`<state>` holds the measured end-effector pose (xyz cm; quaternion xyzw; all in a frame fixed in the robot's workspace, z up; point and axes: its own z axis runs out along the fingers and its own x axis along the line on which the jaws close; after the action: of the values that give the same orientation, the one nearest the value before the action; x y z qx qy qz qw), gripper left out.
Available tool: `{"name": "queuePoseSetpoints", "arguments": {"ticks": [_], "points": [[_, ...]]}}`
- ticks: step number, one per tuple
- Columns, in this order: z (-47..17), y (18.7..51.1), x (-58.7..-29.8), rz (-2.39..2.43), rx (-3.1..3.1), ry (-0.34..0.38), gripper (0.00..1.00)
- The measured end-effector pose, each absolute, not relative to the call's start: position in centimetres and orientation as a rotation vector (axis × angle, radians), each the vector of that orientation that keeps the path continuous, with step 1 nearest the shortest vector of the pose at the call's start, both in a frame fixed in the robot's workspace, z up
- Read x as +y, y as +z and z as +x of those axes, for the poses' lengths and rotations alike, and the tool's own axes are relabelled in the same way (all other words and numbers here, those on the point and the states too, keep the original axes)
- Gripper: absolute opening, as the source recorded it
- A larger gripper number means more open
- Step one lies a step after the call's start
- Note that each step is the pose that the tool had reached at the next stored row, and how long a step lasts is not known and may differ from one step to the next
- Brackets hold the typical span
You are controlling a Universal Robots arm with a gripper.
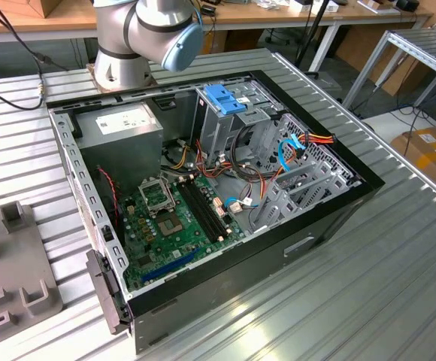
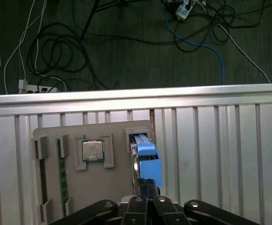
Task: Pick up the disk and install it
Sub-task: 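Pick up the disk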
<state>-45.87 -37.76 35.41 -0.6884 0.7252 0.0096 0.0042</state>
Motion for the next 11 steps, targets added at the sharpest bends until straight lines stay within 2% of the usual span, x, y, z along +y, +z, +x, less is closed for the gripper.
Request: {"name": "queuePoseSetpoints", "arguments": {"ticks": [11], "points": [[-46.32,35.28,-37.35,-2.161,2.268,0.030,0.11]]}}
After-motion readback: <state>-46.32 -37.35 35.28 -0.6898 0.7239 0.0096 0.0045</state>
